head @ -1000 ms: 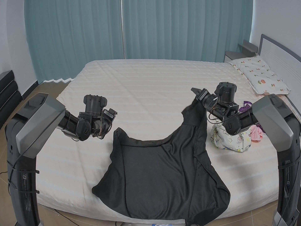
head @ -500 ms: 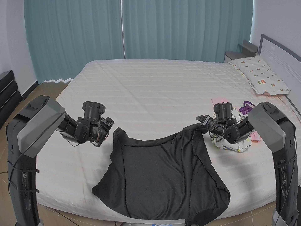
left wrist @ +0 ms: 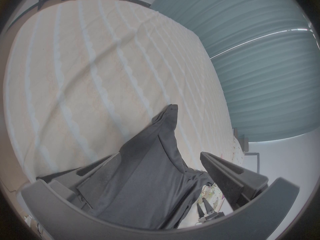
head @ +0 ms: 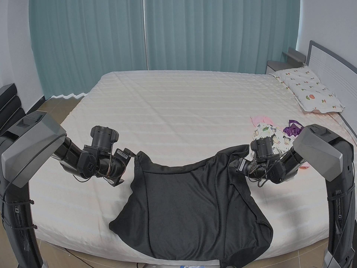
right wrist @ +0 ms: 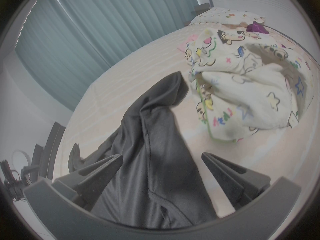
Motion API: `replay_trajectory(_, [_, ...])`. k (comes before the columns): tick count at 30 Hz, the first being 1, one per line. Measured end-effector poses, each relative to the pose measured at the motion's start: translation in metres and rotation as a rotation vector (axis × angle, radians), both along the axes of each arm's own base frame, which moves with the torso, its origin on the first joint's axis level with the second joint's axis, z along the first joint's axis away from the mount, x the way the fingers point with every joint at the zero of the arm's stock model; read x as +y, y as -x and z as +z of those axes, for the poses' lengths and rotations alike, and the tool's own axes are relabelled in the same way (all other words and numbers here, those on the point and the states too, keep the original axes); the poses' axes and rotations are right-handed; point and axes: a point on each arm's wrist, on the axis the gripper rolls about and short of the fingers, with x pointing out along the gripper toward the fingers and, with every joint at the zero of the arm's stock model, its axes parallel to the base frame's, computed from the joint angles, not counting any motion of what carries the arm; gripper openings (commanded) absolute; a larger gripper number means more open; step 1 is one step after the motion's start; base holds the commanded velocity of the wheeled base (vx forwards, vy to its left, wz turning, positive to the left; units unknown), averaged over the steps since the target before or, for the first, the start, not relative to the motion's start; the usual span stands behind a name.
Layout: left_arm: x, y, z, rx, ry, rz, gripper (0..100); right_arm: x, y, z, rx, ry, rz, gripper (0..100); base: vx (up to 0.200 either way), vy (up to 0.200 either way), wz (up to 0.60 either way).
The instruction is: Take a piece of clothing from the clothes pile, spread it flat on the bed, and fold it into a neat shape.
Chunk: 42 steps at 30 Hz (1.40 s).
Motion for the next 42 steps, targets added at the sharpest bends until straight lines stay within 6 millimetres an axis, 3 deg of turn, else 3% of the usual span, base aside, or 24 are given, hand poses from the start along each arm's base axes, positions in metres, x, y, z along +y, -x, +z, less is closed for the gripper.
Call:
replay_trajectory(4, [0.0,0.003,0.001,-0.03,0.039,0.006,100,0.006,0.003,-0.006,0.011,0.031,0.033,100,0.0,0.0,0.0])
replay_trajectory(5, [0.0,0.003,0.001,-0.04,0.044,0.007,100,0.008,0.004,-0.007,0.014,0.04,0.039,0,0.0,0.0,0.0])
replay_trajectory(15, [0.003,0.009,-0.002,-0.042,0.05,0.012,100,0.003,0.004,-0.016,0.063,0.111,0.048,0,0.0,0.0,0.0])
replay_trajectory(24, [0.006,0.011,-0.004,-0.034,0.048,0.017,100,-0.026,-0.014,0.013,-0.028,0.093,-0.033,0,0.0,0.0,0.0])
replay_trajectory(32, [0.011,0.009,-0.005,-0.032,0.047,0.03,100,-0.048,-0.044,0.048,-0.254,0.04,-0.107,0,0.0,0.0,0.0])
replay_trajectory(37, [0.014,0.007,-0.005,-0.034,0.047,0.04,100,-0.053,-0.057,0.046,-0.305,0.035,-0.126,0,0.0,0.0,0.0])
replay_trajectory(38, [0.015,0.007,-0.005,-0.034,0.047,0.041,100,-0.053,-0.058,0.044,-0.305,0.035,-0.126,100,0.0,0.0,0.0])
replay_trajectory(42, [0.016,0.007,-0.007,-0.031,0.045,0.045,100,-0.052,-0.061,0.037,-0.333,0.037,-0.122,100,0.0,0.0,0.0])
